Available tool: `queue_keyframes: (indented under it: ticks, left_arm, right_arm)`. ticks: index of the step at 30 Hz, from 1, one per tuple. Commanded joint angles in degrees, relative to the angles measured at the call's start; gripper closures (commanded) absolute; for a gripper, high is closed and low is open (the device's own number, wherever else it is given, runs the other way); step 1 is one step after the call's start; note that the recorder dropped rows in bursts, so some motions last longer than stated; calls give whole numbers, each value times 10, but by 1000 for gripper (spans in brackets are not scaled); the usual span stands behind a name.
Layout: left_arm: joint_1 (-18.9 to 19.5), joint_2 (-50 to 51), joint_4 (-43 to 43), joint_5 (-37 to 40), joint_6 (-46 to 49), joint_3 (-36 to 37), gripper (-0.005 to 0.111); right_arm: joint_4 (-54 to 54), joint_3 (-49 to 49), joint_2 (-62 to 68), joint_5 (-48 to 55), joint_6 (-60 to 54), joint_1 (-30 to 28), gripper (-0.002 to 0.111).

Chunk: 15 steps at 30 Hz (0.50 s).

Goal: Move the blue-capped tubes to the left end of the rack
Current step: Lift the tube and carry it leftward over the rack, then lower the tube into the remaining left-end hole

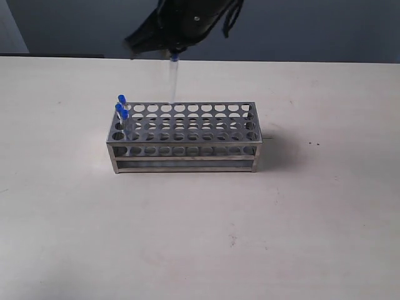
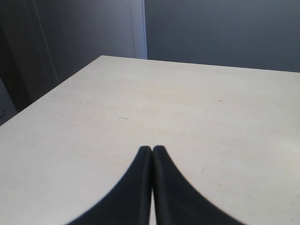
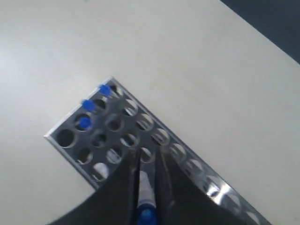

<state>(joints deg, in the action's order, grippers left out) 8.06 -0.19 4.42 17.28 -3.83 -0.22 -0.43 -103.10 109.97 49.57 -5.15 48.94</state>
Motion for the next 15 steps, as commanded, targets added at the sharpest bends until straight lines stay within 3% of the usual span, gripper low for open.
queue_keyframes:
  ticks: [1,15]
  left_arm:
    - [-3,2,-3,-6,-1,2,106]
    - [-3,2,-3,-6,-1,2,106]
  right_arm:
    - [36,0,13,-36,-31,36,109]
    - [63,-31,84,-60,-70,68,109]
